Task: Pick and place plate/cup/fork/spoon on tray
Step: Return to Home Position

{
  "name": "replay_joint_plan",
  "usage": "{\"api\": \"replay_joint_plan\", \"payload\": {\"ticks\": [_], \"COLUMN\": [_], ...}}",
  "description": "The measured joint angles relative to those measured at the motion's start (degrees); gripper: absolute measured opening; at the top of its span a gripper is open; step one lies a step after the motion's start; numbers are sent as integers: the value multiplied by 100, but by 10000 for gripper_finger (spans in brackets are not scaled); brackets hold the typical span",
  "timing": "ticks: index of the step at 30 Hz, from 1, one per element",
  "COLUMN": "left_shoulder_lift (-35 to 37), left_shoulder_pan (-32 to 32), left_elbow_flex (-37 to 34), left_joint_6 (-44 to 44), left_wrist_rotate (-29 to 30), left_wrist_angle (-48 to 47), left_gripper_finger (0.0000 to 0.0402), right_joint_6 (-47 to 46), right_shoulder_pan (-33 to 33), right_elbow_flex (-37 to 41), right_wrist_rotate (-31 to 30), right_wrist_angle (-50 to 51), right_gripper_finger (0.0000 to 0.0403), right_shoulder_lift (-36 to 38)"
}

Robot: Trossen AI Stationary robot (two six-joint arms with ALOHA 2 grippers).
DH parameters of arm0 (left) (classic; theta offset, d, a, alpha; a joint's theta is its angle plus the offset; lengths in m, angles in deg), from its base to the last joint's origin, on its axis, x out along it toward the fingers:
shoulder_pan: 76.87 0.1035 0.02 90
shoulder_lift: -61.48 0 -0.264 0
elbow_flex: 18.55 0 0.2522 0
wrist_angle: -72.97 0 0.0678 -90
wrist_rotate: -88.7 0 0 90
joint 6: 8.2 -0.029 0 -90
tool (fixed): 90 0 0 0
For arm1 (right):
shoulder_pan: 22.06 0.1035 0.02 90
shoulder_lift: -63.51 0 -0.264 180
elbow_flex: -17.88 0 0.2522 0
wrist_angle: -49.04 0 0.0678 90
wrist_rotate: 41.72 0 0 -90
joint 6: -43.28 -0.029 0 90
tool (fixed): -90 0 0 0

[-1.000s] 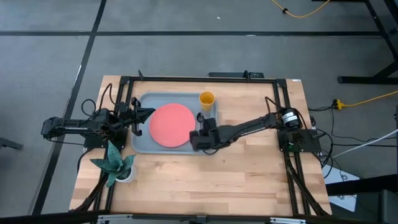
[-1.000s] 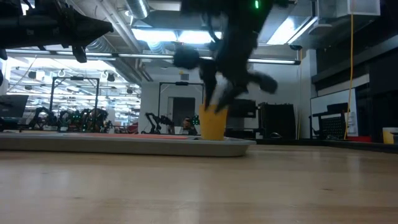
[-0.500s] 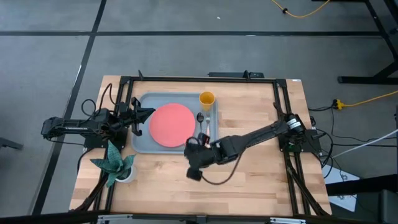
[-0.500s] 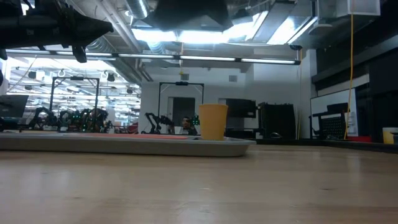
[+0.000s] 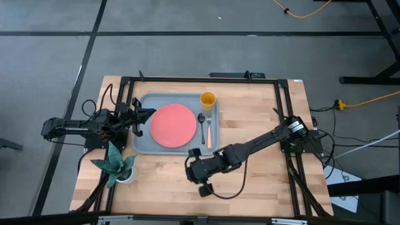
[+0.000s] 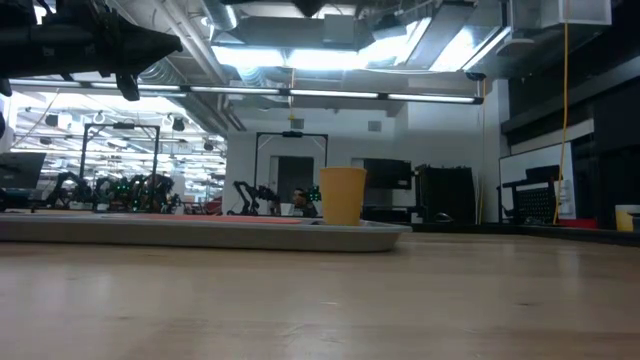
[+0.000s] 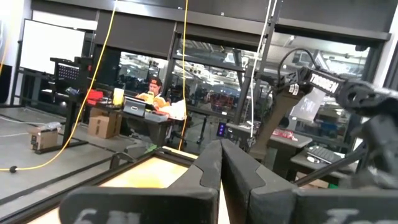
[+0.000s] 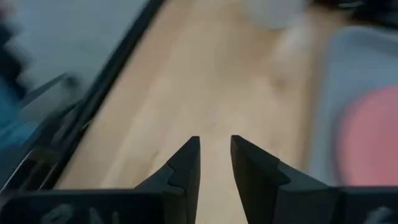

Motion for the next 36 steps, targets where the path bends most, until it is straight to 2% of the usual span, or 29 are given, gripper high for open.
{"api": "replay_joint_plan", "payload": {"ticks": [4,6,10,13,16,20,22,25,29,36], "left_shoulder_lift": [0,0,0,0,0,-2,-2,0,0,0], "left_shoulder_pan": [-1,-1,-1,0,-1,1,1,1,1,0], "left_elbow_flex": [0,0,1,0,0,0,2,1,0,0], "left_joint_6": [-1,0,0,0,-2,0,-1,0,-2,-2], "left_wrist_rotate": [1,1,1,1,0,-1,-1,0,-1,1], "left_wrist_angle": [0,0,1,0,0,2,1,2,0,0], "left_gripper_finger": [0,0,0,0,0,0,0,0,0,0], "right_joint_6": [577,645,616,499,265,-229,-739,-1383,-1772,-1180], "right_shoulder_pan": [-211,-303,-481,-691,-855,-690,-553,-375,-328,-404], "right_elbow_flex": [799,1499,3256,4517,5588,6951,7501,8081,8416,8459], "right_wrist_rotate": [1122,1249,867,794,628,-434,-704,-458,-98,-50], "right_wrist_angle": [-419,-920,-2180,-2866,-3063,-3015,-2991,-3032,-3043,-3095], "right_gripper_finger": [94,94,94,94,94,94,94,94,94,94], "right_shoulder_lift": [179,486,1282,2045,2898,3911,4432,5203,5966,6673]}}
